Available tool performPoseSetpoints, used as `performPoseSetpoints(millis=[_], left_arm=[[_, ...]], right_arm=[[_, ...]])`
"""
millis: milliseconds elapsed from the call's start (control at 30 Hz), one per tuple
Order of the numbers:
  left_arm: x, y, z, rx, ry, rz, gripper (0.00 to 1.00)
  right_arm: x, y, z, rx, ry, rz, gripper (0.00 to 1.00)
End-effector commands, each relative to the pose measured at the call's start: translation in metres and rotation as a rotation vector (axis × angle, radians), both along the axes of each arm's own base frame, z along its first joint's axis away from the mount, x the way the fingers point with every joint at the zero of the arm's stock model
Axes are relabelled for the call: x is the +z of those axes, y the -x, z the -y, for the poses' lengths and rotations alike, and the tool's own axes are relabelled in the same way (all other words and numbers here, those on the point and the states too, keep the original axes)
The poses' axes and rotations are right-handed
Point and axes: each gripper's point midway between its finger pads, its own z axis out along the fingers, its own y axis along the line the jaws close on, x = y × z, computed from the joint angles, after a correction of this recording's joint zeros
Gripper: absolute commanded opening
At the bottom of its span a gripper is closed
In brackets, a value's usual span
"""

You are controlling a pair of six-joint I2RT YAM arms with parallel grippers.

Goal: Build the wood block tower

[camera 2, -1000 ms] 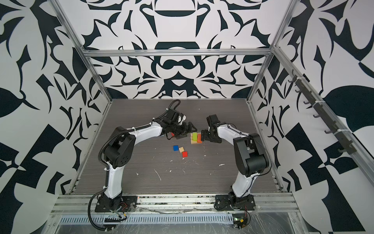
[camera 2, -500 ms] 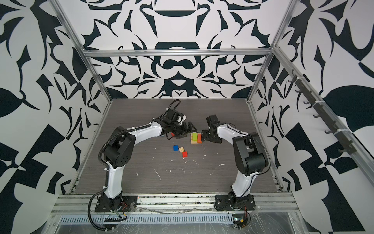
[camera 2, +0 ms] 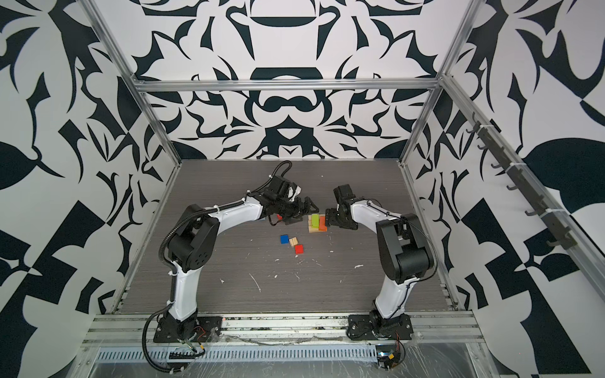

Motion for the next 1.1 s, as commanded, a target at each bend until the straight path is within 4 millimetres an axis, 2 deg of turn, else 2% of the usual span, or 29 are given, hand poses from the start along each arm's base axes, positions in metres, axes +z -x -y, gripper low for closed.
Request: performPoseSetpoints(millis=[0, 433, 700, 900, 1067], left_arm=[[0.002, 0.0, 0.003, -0.007, -0.004, 0.004, 1.0], [0.004, 0.0, 0.003, -0.008, -0.004, 0.005, 1.0], [0.005, 0.0, 0.003, -0.011, -0.007, 0.005, 1.0], [0.003, 0.001, 0.003, -0.013, -0.008, 0.001, 1.0], [0.009, 0.0, 0.005, -0.017, 0.005, 0.007, 1.0]], right_arm=[[0.015, -0.013, -0.007, 0.003, -0.029, 0.048, 0.85], [0.019, -0.016, -0.011, 0.017, -0.046, 0.07, 0.85], [0.019, -0.017, -0.007, 0.005, -0.026, 0.081, 0.84], [0.034, -0.006, -0.001, -0.004, -0.021, 0.111, 0.84], [0.037, 0.016, -0.001, 0.019, -0.037, 0.073, 0.85]])
